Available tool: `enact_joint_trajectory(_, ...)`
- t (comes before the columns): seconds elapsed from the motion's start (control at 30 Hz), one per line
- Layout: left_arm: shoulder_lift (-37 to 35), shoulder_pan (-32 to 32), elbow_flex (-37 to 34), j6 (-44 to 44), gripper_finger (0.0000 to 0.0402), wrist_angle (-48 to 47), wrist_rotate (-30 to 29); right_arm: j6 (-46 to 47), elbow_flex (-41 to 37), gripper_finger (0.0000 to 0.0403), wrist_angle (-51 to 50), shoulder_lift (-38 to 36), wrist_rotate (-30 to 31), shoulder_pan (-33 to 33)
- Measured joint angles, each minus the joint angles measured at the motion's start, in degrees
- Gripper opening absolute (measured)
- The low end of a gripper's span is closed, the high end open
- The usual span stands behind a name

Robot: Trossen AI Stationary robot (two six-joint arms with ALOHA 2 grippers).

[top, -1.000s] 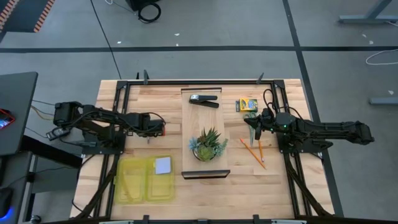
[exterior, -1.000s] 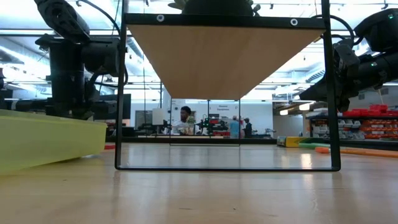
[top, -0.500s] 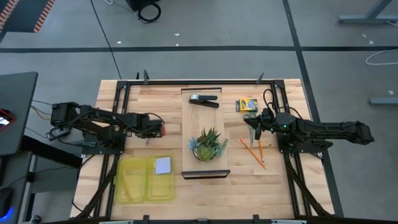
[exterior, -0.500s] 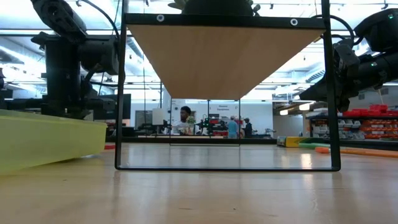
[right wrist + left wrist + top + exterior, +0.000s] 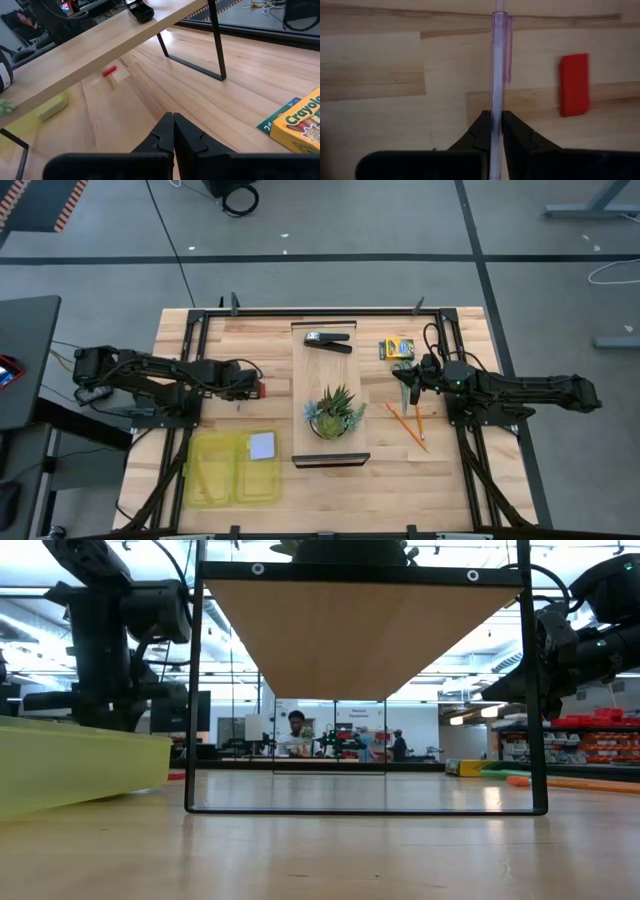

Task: Pack school essentials
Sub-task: Put the pink ballpoint pen into the yellow supply box

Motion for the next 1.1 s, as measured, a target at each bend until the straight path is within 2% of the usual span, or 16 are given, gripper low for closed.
enact_joint_trajectory(0.23, -5.8, -0.8, 0.1, 0.2, 0.0033, 0.1, 1.8, 0.0, 0.0, 0.0010, 0.0, 0.0, 0.0, 0.0)
enact_joint_trajectory(0.57, -12.4, -7.8, 0.1, 0.1, 0.0034, 2.0, 8.2, 0.0, 0.0, 0.0010, 0.0, 0.0, 0.0, 0.0)
enact_joint_trajectory(0.83, -12.6, -17.7, 0.1, -8.7, 0.0032, 7.1, 9.3, 0.0, 0.0, 0.0010, 0.0, 0.0, 0.0, 0.0)
enact_joint_trajectory(1.1, -12.6, -28.6, 0.1, -21.6, 0.0029, 11.6, 6.9, 0.0, 0.0, 0.0010, 0.0, 0.0, 0.0, 0.0)
